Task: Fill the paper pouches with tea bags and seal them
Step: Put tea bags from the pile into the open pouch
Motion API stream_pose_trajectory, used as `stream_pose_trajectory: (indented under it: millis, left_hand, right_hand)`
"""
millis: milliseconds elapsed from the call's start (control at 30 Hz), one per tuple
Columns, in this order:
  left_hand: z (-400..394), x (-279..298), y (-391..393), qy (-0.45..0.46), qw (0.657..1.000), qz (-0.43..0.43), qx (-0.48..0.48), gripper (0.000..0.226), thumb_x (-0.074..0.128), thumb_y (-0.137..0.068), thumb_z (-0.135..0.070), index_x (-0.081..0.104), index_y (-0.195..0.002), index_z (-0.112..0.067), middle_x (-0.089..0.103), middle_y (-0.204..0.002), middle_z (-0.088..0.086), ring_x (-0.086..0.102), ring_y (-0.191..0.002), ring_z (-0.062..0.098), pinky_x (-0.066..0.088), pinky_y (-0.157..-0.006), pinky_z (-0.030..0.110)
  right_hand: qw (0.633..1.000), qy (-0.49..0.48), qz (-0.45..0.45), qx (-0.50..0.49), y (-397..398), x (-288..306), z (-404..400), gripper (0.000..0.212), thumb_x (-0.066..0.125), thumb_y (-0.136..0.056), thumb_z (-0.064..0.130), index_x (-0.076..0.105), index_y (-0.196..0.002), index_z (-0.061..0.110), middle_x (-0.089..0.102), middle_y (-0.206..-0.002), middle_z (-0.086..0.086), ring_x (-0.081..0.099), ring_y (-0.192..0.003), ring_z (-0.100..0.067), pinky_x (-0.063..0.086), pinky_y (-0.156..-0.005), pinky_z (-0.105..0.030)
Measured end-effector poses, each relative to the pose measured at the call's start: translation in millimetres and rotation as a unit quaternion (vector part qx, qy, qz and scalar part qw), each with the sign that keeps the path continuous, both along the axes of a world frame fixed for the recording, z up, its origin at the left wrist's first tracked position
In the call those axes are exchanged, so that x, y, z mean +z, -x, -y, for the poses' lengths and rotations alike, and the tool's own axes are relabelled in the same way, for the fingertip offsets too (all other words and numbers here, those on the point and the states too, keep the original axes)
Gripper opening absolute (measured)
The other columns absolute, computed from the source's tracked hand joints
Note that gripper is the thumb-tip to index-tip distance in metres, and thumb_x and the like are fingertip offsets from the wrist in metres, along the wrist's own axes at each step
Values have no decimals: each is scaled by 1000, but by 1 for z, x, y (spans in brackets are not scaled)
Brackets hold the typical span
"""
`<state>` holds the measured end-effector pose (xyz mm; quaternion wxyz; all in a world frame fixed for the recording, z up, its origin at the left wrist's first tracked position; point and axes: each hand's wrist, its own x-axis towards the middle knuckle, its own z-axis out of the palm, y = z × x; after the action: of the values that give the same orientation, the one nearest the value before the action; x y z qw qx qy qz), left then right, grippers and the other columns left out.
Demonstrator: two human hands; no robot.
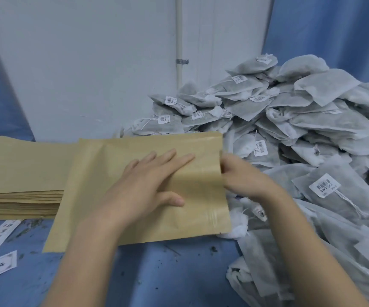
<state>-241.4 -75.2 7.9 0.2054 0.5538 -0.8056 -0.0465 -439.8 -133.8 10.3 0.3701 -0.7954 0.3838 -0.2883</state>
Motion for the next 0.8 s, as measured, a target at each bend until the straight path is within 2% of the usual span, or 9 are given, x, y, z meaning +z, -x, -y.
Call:
stream_pose_trajectory:
  millis: [100, 167, 233, 333, 400, 567, 667, 733, 800]
  left_hand:
    - [-2, 2, -19, 11, 998, -17, 52, 84, 71, -76, -41, 10, -127, -68, 19, -155, -18, 13, -143, 14, 10, -115, 33]
    - [-2, 2, -27, 12, 997, -15, 71, 85, 72, -76, -40, 12, -132, -64, 21, -154, -17, 16, -140, 13, 11, -113, 31]
    - [-2, 1, -28, -10, 996, -35, 77, 86, 73, -75, -40, 13, -131, -65, 16, -155, -18, 12, -144, 13, 10, -116, 35]
    - [-2, 0, -27, -33, 995, -56, 79, 86, 74, -74, -39, 19, -136, -61, 13, -156, -17, 9, -145, 14, 10, -117, 39]
    - [-2, 0, -27, -38, 994, -65, 79, 87, 75, -74, -38, 20, -137, -61, 13, -156, -17, 9, -145, 13, 10, -117, 39]
    - [-3, 1, -27, -51, 993, -68, 77, 88, 75, -73, -38, 19, -136, -60, 14, -156, -16, 9, -145, 14, 10, -117, 38]
    - [-3, 0, -27, -49, 994, -67, 73, 88, 75, -73, -38, 15, -131, -63, 15, -155, -18, 10, -144, 12, 10, -117, 37]
    - [-3, 0, -26, -46, 994, -62, 71, 88, 76, -73, -38, 13, -128, -65, 16, -155, -18, 11, -144, 12, 10, -117, 37]
    - [-3, 1, -26, -46, 995, -67, 65, 88, 76, -72, -37, 14, -126, -66, 17, -155, -18, 12, -143, 9, 10, -117, 36]
  right_hand:
    - [998, -30, 9, -48, 26, 9, 5, 7, 69, -81, 14, 71, -87, 13, 72, -82, -1, 65, -69, -10, 54, -61, -21]
    - [982, -64, -173, -46, 36, 8, 7, 21, 79, -70, 31, 70, -87, 24, 69, -80, 3, 61, -63, -6, 53, -58, -21]
    - [922, -134, -359, -50, 30, 0, 9, 50, 86, -54, 46, 65, -97, 31, 64, -79, 6, 56, -58, -10, 49, -60, -22]
    - [873, -125, -467, -66, 9, -16, 11, 69, 86, -52, 45, 56, -112, 32, 61, -99, 8, 54, -56, -10, 42, -53, -19]
    - [867, -58, -492, -61, 3, -24, 15, 58, 84, -58, 36, 57, -109, 30, 60, -105, 4, 56, -61, -11, 42, -54, -20]
    - [929, 34, -361, -79, 35, -1, 12, 24, 73, -69, 18, 69, -86, 34, 65, -87, 12, 62, -84, -13, 51, -71, -26]
    - [979, 77, -169, -80, 57, 21, 5, 22, 70, -75, 12, 72, -79, 34, 71, -95, 8, 66, -91, -14, 52, -85, -35]
    - [990, 114, -50, -62, 55, 27, 0, 29, 68, -79, 7, 72, -75, 36, 69, -104, 14, 65, -94, -5, 51, -87, -28]
    - [985, 162, -25, -51, 41, 25, 0, 36, 68, -80, 4, 70, -75, 39, 66, -111, 19, 61, -94, 6, 49, -84, -16]
